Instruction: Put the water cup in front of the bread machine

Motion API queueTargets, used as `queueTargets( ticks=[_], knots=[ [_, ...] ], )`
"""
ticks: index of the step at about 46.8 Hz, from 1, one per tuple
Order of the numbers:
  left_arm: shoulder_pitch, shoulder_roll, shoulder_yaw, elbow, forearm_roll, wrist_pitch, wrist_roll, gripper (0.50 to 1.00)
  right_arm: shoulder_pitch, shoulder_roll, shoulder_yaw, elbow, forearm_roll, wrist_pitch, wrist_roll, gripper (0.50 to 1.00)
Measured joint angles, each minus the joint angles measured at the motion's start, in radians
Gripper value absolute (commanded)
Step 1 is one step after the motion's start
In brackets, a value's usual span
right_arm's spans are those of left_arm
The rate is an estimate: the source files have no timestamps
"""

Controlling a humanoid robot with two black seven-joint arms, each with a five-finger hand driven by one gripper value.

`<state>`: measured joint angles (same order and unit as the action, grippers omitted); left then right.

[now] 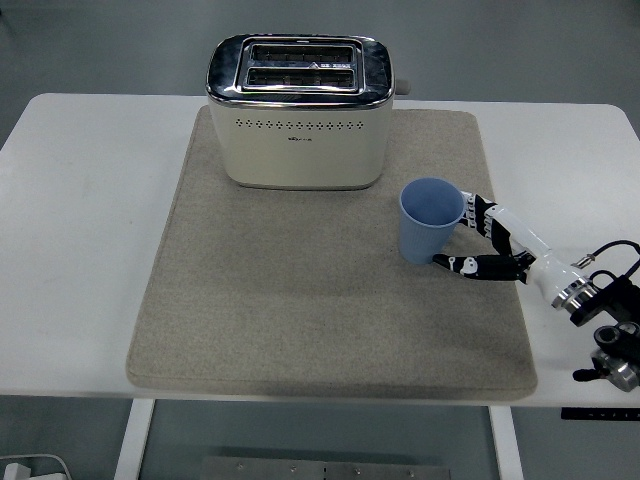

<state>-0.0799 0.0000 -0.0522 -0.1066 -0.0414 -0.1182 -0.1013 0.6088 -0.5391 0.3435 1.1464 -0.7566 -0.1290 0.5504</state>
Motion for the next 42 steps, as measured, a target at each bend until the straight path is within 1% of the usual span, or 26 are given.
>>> queueTargets(
  ticks=[5, 11, 16, 20, 22, 23, 26, 29, 34, 36, 37, 38, 42],
  knots=[
    [0.000, 0.000, 0.000, 0.000, 0.000, 0.000, 0.000, 1.000, 0.004, 0.025, 0.000, -0.004, 0.000, -0.001, -0.003, 0.921],
    [0.000, 0.000, 0.000, 0.000, 0.000, 0.000, 0.000, 1.000, 0.014, 0.047, 0.001, -0.005, 0.002, -0.003, -0.029, 0.921],
    [0.000, 0.000, 0.000, 0.000, 0.000, 0.000, 0.000, 1.000, 0.027, 0.062, 0.002, -0.005, 0.011, -0.007, -0.040, 0.921],
    [0.000, 0.000, 0.000, 0.000, 0.000, 0.000, 0.000, 1.000, 0.036, 0.066, 0.002, -0.005, 0.013, -0.015, -0.063, 0.909],
    [0.000, 0.000, 0.000, 0.000, 0.000, 0.000, 0.000, 1.000, 0.040, 0.066, 0.002, -0.005, 0.013, -0.018, -0.070, 0.895],
    [0.000, 0.000, 0.000, 0.000, 0.000, 0.000, 0.000, 1.000, 0.042, 0.067, 0.001, -0.005, 0.013, -0.018, -0.072, 0.879],
    [0.000, 0.000, 0.000, 0.000, 0.000, 0.000, 0.000, 1.000, 0.043, 0.068, 0.001, -0.009, 0.013, -0.018, -0.081, 0.795],
    [0.000, 0.000, 0.000, 0.000, 0.000, 0.000, 0.000, 1.000, 0.046, 0.069, 0.000, -0.016, 0.013, -0.021, -0.097, 0.732],
    [0.000, 0.000, 0.000, 0.000, 0.000, 0.000, 0.000, 1.000, 0.061, 0.080, 0.000, -0.023, 0.014, -0.028, -0.138, 0.595],
    [0.000, 0.000, 0.000, 0.000, 0.000, 0.000, 0.000, 1.000, 0.067, 0.080, 0.001, -0.024, 0.016, -0.029, -0.144, 0.529],
    [0.000, 0.000, 0.000, 0.000, 0.000, 0.000, 0.000, 1.000, 0.071, 0.080, 0.001, -0.023, 0.017, -0.029, -0.145, 0.509],
    [0.000, 0.000, 0.000, 0.000, 0.000, 0.000, 0.000, 1.000, 0.076, 0.080, 0.002, -0.023, 0.019, -0.030, -0.147, 0.500],
    [0.000, 0.000, 0.000, 0.000, 0.000, 0.000, 0.000, 1.000, 0.087, 0.080, 0.003, -0.022, 0.026, -0.032, -0.154, 0.500]
  ],
)
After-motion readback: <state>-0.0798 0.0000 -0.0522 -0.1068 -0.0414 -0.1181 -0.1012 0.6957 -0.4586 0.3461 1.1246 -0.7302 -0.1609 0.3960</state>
